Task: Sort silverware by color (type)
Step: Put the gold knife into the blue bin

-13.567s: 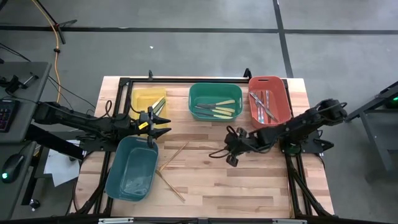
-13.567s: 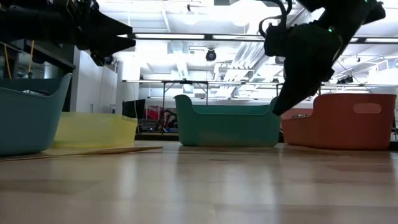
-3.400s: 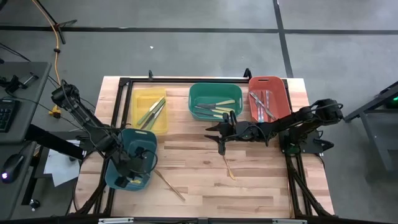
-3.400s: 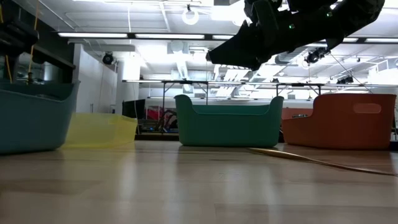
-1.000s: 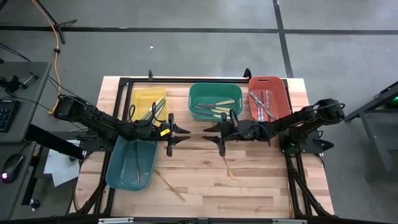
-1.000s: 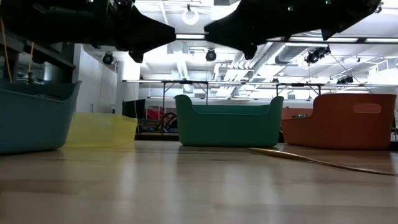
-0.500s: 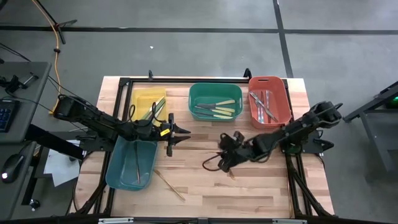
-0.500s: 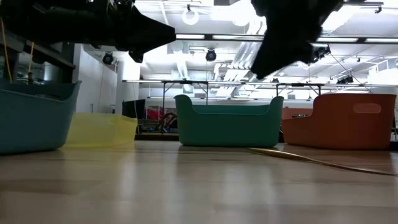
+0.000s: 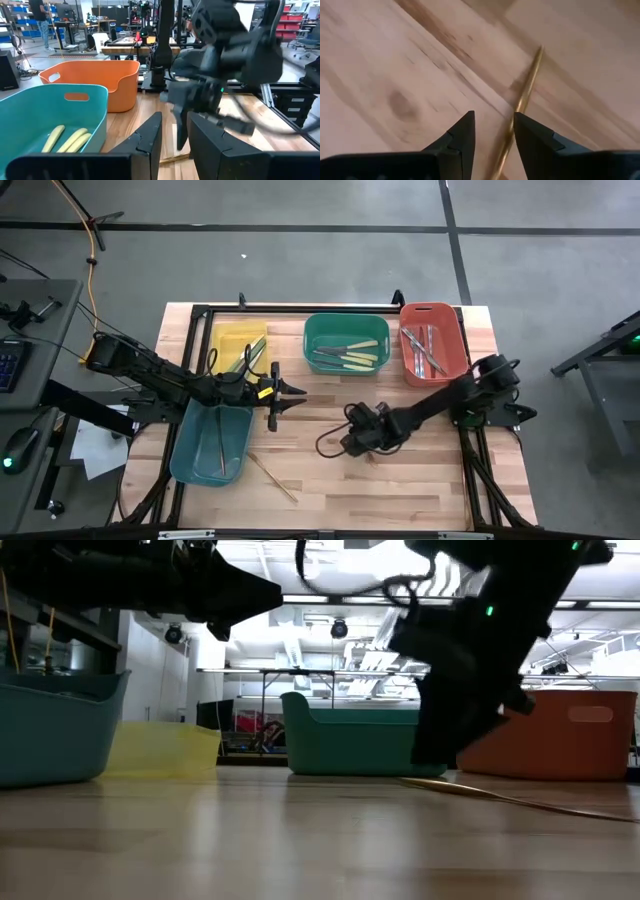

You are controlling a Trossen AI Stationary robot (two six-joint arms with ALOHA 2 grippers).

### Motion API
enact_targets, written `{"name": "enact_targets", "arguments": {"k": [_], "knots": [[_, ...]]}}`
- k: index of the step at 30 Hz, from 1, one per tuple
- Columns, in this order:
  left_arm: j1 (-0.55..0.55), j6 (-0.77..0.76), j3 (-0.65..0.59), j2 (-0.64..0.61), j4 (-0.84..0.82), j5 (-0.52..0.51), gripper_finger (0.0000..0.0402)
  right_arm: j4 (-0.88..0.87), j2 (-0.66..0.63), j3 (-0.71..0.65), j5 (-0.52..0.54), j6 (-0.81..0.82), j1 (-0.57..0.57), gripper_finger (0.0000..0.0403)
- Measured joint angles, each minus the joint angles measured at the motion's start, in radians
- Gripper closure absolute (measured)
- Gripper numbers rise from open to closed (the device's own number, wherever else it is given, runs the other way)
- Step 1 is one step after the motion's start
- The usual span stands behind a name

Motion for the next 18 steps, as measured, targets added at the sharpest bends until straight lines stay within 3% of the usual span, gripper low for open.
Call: {"name": "enact_targets", "arguments": {"k": [6, 18], "knots": [[0.0, 0.0, 0.0, 0.0, 0.0, 0.0, 0.0319, 0.0, 0.067, 0.0, -0.042, 0.008, -0.031, 0.0284], [0.0, 0.0, 0.0, 0.0, 0.0, 0.0, 0.0319, 0.015, 0.069, 0.003, -0.029, -0.024, -0.037, 0.0284]]}}
